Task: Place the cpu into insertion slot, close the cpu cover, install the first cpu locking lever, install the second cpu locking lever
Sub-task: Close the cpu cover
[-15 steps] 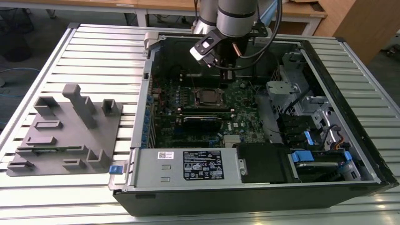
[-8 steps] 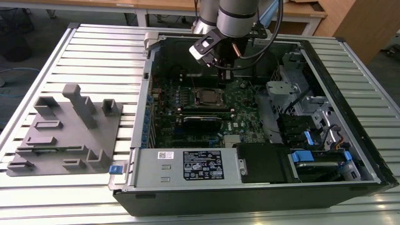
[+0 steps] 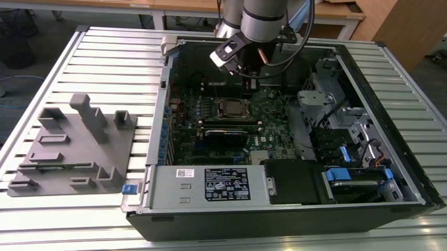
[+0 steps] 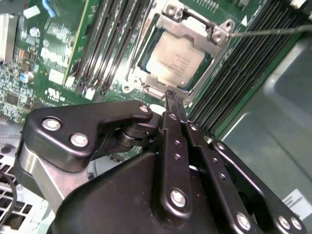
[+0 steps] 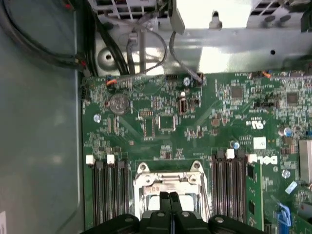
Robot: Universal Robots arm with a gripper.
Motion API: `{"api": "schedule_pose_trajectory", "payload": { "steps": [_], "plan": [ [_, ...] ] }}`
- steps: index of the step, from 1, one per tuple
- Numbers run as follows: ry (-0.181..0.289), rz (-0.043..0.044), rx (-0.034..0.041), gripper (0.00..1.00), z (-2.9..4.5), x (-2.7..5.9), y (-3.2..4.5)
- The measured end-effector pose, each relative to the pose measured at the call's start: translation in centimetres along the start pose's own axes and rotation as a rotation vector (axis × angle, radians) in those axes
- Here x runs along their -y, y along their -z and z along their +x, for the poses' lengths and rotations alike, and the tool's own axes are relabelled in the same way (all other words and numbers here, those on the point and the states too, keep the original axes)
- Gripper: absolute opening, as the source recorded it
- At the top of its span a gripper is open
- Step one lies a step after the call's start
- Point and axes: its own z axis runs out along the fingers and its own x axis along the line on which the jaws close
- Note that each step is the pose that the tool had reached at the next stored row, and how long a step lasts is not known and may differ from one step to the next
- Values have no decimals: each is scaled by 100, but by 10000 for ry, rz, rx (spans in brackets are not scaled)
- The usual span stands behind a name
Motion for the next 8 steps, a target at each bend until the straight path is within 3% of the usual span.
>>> {"api": "schedule_pose_trajectory", "payload": {
  "steps": [8],
  "plan": [
    [1,2,20,11,-6,174,-76]
  ]
}}
